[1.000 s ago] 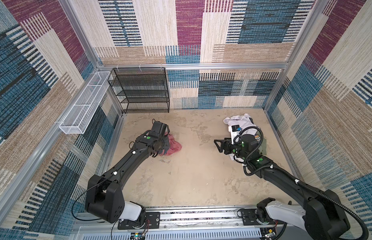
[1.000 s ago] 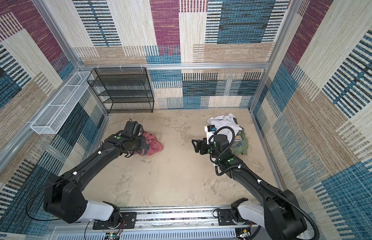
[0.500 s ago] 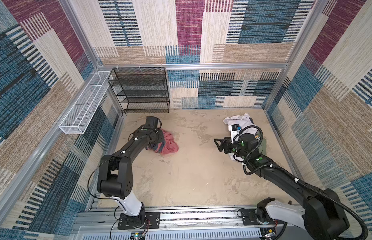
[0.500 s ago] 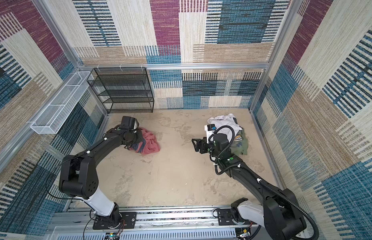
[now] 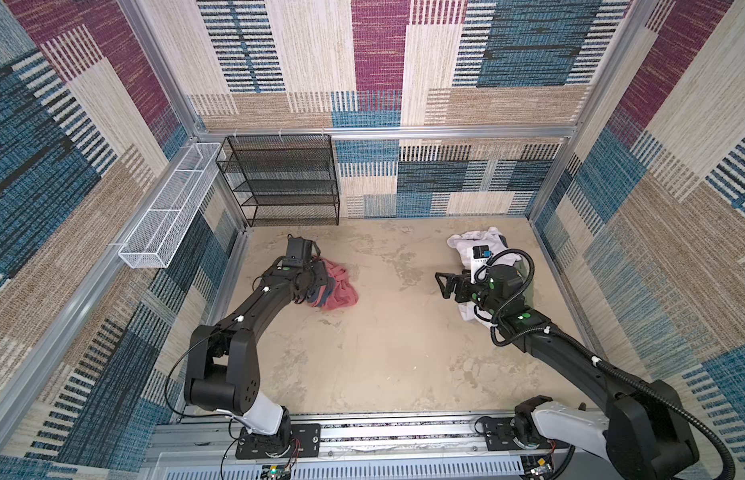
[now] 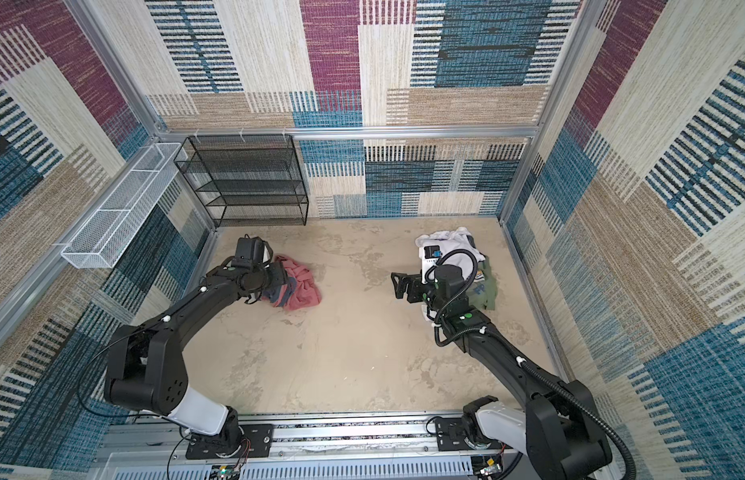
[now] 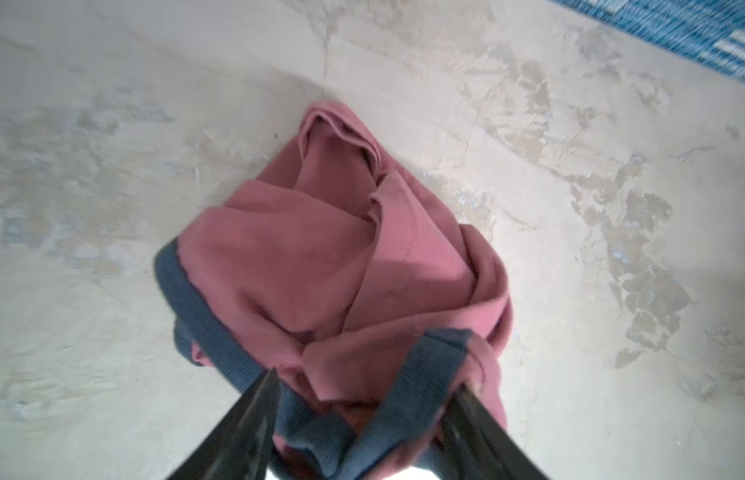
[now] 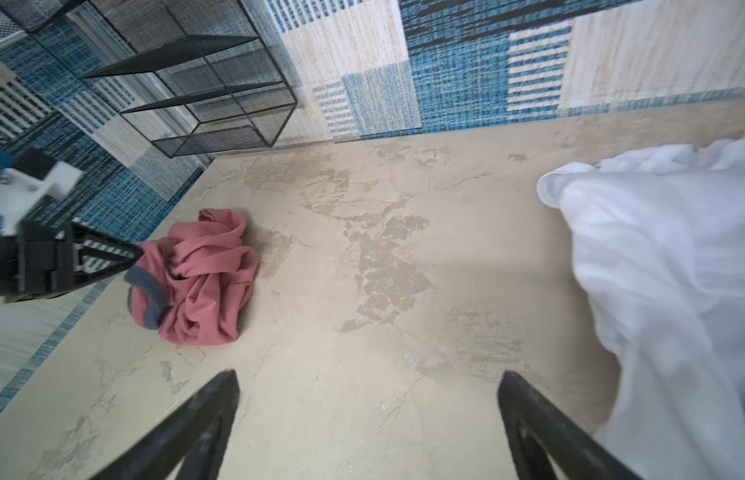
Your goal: Pick out a specific cloth from the pile
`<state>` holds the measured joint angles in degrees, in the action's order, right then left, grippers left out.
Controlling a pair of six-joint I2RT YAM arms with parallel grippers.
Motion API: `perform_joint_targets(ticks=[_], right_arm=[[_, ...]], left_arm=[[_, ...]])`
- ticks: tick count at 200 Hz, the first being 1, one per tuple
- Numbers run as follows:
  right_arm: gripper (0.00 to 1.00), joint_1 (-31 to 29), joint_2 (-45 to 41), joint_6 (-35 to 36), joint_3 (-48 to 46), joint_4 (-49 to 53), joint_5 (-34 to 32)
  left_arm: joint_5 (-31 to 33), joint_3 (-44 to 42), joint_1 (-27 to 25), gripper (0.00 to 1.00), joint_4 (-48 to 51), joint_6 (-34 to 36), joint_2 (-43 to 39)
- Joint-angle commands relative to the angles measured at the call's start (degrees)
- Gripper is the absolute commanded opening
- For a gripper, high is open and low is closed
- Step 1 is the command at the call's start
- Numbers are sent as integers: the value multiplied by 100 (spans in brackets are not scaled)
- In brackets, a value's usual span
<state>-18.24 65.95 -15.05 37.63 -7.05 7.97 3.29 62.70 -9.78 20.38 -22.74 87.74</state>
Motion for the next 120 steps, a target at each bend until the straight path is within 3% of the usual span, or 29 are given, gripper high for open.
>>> perform_joint_targets(ticks=[1, 64, 120], right_arm=[[100, 266, -99, 231, -80, -180, -257], [100, 1312, 207, 535, -601, -1107, -1200], [100, 1506, 830, 824, -1183, -2784, -2214]], left_arm=[[462, -308, 3, 68, -208, 168, -437], [1534, -1583, 3, 69, -796, 563, -1439], [2023, -2322, 8, 69, -1767, 1130, -1561]])
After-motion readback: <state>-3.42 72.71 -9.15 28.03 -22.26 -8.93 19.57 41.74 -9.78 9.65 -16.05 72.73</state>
